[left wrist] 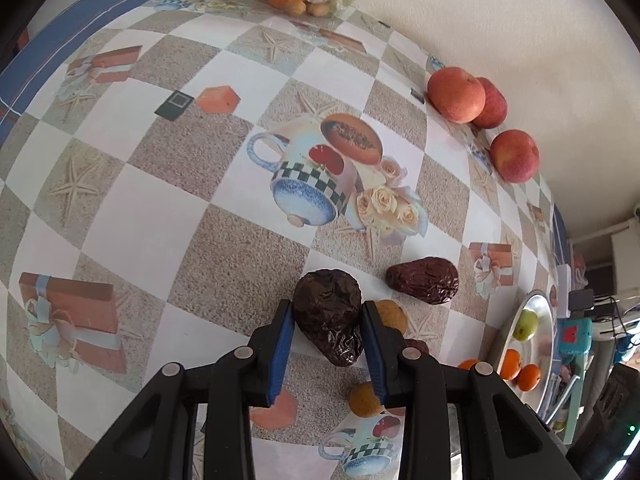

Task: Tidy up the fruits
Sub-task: 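Grasp and lift the orange with right gripper while left gripper grasps a dark date, then drop the orange into the steel bowl with right gripper while left releases the date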

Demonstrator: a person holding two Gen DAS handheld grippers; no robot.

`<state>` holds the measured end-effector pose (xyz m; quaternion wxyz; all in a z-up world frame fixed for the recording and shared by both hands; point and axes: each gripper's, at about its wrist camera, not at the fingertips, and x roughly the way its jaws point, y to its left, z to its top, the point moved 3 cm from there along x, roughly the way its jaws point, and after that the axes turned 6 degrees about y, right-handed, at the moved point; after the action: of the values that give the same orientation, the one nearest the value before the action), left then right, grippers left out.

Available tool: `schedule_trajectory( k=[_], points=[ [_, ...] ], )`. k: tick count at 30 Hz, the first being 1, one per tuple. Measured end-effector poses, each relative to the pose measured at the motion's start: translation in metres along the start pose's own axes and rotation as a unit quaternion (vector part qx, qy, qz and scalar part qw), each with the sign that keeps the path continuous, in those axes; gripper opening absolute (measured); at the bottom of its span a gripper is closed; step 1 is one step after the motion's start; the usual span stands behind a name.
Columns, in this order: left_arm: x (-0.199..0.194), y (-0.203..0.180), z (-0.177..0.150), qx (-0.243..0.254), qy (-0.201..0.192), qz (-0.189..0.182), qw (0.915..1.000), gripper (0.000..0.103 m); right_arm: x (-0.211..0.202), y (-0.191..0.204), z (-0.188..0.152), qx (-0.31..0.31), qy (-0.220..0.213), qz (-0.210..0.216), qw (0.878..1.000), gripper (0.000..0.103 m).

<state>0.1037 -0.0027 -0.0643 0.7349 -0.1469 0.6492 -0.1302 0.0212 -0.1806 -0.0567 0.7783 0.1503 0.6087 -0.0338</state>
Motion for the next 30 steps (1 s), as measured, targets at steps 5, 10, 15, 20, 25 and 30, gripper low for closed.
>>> schedule_trajectory(
  k=[5,10,15,20,25,30],
  points=[
    [-0.021,-0.004,0.002,0.007,-0.032,-0.005,0.9995,0.036,-0.019,-0.013,0.004,0.021,-0.028,0.003,0.999,0.037],
    [-0.035,-0.013,0.003,0.021,-0.049,-0.013,0.9985,0.036,-0.033,-0.021,0.008,0.036,-0.049,-0.005,0.998,0.037],
    [-0.037,-0.026,-0.002,0.04,-0.055,-0.01,0.9977,0.036,-0.038,-0.029,0.01,0.053,-0.056,0.0,0.997,0.037],
    [-0.033,-0.041,-0.01,0.063,-0.049,-0.008,0.9967,0.036,-0.046,-0.046,0.008,0.071,-0.065,-0.013,0.995,0.037],
    [-0.025,-0.06,-0.021,0.096,-0.042,-0.005,0.9945,0.036,-0.05,-0.068,0.007,0.103,-0.069,-0.016,0.992,0.037],
    [-0.018,-0.089,-0.038,0.147,-0.035,-0.012,0.9885,0.036,-0.062,-0.102,0.004,0.152,-0.084,-0.027,0.985,0.037]
  ],
)
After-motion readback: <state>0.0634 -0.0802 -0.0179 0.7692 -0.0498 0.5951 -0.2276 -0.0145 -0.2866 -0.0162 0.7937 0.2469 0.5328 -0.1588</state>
